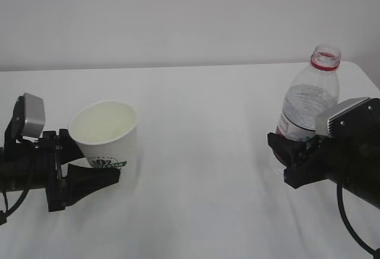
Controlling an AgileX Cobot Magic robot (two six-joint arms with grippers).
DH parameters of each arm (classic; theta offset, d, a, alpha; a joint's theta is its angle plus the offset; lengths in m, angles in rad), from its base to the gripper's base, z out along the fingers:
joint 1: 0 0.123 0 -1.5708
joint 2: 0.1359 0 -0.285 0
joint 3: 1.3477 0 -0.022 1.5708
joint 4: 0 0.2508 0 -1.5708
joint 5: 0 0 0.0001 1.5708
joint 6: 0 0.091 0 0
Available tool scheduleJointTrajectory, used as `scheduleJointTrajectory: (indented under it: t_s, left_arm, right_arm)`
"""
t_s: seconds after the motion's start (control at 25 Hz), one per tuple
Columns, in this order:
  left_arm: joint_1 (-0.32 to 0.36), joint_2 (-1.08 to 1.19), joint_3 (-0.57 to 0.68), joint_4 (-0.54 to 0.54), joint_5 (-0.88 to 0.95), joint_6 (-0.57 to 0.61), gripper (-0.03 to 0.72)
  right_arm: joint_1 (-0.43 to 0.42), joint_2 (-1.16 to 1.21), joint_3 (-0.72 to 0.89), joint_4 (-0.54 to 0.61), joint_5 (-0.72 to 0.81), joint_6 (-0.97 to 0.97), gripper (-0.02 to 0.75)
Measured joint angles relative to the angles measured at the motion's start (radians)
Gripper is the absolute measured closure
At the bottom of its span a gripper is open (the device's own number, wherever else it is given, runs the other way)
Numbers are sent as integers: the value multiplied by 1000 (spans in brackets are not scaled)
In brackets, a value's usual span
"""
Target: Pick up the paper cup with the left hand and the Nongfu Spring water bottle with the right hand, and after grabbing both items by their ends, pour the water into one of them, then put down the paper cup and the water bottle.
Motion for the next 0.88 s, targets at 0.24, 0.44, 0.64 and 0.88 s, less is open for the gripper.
scheduleJointTrajectory:
  t_s: [0.24, 0.44, 0.64, 0.88]
  left_arm:
    - [-109, -5, 0, 2, 0, 0, 127]
    - [-196, -5, 0, -4, 0, 0, 127]
    - [-270, -5, 0, -37, 0, 0, 127]
    - [-325, -5, 0, -68, 0, 36, 127]
  right_arm:
    - [0, 0, 0, -14, 0, 0, 239]
    - [0, 0, 0, -22, 0, 0, 239]
    - [0, 0, 0, -59, 0, 0, 239]
    - [0, 0, 0, -86, 0, 0, 239]
